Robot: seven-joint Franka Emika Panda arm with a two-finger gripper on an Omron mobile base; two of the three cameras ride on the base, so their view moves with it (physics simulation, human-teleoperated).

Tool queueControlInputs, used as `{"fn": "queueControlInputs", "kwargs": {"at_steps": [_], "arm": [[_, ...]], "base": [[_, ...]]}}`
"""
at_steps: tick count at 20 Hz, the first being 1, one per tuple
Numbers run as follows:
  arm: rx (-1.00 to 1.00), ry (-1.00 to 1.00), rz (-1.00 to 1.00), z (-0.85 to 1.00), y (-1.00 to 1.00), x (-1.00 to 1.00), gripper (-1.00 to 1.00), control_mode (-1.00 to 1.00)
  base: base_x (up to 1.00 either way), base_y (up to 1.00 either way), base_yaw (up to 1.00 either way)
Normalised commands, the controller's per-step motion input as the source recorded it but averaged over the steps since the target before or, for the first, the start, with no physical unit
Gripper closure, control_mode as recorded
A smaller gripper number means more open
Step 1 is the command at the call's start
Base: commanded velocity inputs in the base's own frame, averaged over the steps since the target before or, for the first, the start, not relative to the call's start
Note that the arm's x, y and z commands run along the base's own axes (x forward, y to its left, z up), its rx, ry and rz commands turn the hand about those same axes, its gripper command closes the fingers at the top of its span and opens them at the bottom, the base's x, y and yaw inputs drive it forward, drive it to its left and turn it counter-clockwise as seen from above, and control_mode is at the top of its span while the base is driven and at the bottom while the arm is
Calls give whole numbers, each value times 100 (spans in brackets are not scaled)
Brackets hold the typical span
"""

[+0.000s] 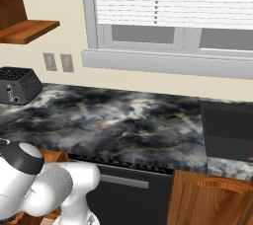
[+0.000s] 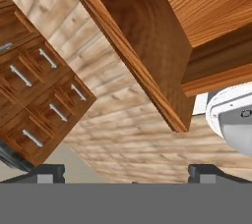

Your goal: Take the tongs from the drawer on the left and place them on the dining counter next to the tray containing the hot dog.

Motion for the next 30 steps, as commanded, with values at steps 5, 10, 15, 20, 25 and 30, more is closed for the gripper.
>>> {"fn": "queueControlInputs", "kwargs": {"at_steps": [5,10,15,20,25,30], "arm": [[-11,0,-3,22,-34,32,-100,-100],[-2,-5,0,4,-17,3,-100,-100],[0,-3,0,1,-21,0,-100,-100],[0,-4,0,0,-36,1,-100,-100],[0,-10,0,0,-27,0,-100,-100],[1,-10,0,0,-13,0,-100,-100]], "base": [[0,0,0],[0,0,0],[0,0,0],[0,0,0],[0,0,0],[0,0,0]]}}
